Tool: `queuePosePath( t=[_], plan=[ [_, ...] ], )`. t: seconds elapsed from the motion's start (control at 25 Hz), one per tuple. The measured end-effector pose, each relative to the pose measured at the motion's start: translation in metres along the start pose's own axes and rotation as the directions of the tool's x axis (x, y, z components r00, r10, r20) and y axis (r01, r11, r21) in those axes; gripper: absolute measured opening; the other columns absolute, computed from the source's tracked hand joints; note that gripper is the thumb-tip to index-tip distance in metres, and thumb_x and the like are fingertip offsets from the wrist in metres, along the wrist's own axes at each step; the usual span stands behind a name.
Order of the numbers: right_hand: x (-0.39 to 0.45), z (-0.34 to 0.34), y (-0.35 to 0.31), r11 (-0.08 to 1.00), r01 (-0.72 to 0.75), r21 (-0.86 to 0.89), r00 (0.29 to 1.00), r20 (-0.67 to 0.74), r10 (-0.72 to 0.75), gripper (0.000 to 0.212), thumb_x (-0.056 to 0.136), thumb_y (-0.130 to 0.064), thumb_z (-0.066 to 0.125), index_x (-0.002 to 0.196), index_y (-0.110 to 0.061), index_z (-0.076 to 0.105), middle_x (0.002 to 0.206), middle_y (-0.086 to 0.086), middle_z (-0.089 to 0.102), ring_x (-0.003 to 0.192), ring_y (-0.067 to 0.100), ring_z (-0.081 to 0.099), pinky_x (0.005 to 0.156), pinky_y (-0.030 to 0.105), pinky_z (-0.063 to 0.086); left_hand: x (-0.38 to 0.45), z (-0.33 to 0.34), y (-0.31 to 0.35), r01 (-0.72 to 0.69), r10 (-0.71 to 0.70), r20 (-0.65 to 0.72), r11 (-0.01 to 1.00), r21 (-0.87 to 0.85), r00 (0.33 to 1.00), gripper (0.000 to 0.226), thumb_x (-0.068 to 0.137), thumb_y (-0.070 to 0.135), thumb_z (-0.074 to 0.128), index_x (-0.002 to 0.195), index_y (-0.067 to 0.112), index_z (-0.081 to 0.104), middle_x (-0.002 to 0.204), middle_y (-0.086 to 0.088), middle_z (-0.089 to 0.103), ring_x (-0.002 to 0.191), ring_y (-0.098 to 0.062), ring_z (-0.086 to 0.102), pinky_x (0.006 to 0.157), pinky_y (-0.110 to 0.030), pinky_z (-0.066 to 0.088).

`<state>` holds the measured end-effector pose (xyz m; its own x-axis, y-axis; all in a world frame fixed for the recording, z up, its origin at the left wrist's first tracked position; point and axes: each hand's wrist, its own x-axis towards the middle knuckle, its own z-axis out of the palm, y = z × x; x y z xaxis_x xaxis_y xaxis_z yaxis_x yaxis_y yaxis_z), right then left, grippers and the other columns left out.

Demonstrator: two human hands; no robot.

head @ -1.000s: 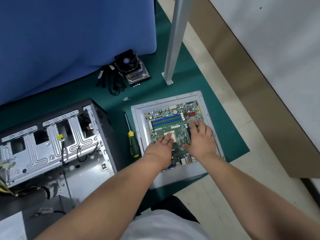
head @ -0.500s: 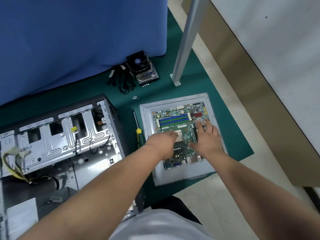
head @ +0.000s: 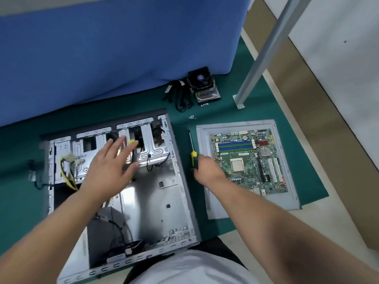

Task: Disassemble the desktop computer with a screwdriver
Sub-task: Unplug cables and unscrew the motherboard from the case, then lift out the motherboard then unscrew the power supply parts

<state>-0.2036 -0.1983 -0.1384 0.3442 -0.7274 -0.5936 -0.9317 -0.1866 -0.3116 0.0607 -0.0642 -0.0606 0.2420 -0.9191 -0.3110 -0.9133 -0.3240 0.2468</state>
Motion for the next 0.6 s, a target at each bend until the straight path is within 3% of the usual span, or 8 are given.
queuePosePath(
  t=[0.08, 0.16, 0.36, 0.44, 0.6],
  plan=[
    [0.003, 0.006, -0.009, 0.997, -0.078, -0.024, 0.997, -0.015, 0.078, 0.037, 0.097, -0.014, 0.061, 0.132, -0.006, 0.051, 0.125, 0.016, 0.060, 0.113, 0.036, 0.062, 0.086, 0.039, 0.053, -0.005, 0.011, -0.014, -0.016, 0.013, 0.081, 0.999, 0.032, 0.997, 0.070, 0.091, 0.082, 0.017, 0.153, 0.062, -0.010, 0.165, 0.024, -0.025, 0.156, -0.016, -0.022, 0.127, -0.046, -0.007],
    [0.002, 0.009, -0.015, 0.992, -0.120, -0.040, 0.993, -0.027, 0.119, 0.027, 0.094, -0.005, 0.056, 0.122, -0.006, 0.057, 0.118, 0.016, 0.064, 0.107, 0.035, 0.065, 0.078, 0.035, 0.051, -0.005, 0.018, -0.020, -0.019, 0.015, 0.076, 0.998, 0.053, 0.997, 0.077, 0.086, 0.090, 0.015, 0.148, 0.063, -0.022, 0.159, 0.027, -0.035, 0.151, -0.015, -0.032, 0.125, -0.045, -0.015],
    [-0.016, 0.008, -0.004, 0.976, -0.210, 0.060, 0.972, -0.091, 0.215, 0.018, 0.093, -0.021, 0.065, 0.105, -0.008, 0.059, 0.098, 0.011, 0.063, 0.096, 0.033, 0.068, 0.070, 0.032, 0.051, 0.000, 0.019, -0.022, -0.012, 0.006, 0.088, 0.997, 0.072, 0.996, 0.078, 0.091, 0.080, 0.026, 0.145, 0.063, -0.029, 0.155, 0.025, -0.043, 0.149, -0.015, -0.036, 0.123, -0.046, -0.019],
    [-0.021, 0.008, 0.003, 0.956, -0.279, 0.088, 0.948, -0.135, 0.289, 0.027, 0.094, -0.027, 0.068, 0.109, -0.006, 0.060, 0.104, 0.013, 0.067, 0.099, 0.034, 0.068, 0.070, 0.031, 0.048, 0.001, 0.020, -0.022, -0.014, 0.007, 0.093, 0.998, 0.065, 0.996, 0.079, 0.094, 0.076, 0.030, 0.144, 0.064, -0.029, 0.155, 0.025, -0.044, 0.149, -0.015, -0.037, 0.123, -0.045, -0.020],
    [-0.022, 0.012, 0.006, 0.936, -0.347, 0.056, 0.923, -0.159, 0.352, 0.031, 0.092, -0.019, 0.069, 0.118, -0.006, 0.059, 0.112, 0.014, 0.067, 0.102, 0.033, 0.068, 0.070, 0.031, 0.047, 0.002, 0.022, -0.023, -0.022, 0.015, 0.097, 0.997, 0.070, 0.995, 0.084, 0.098, 0.066, 0.039, 0.144, 0.062, -0.031, 0.156, 0.023, -0.043, 0.149, -0.016, -0.036, 0.123, -0.046, -0.019]
  ],
)
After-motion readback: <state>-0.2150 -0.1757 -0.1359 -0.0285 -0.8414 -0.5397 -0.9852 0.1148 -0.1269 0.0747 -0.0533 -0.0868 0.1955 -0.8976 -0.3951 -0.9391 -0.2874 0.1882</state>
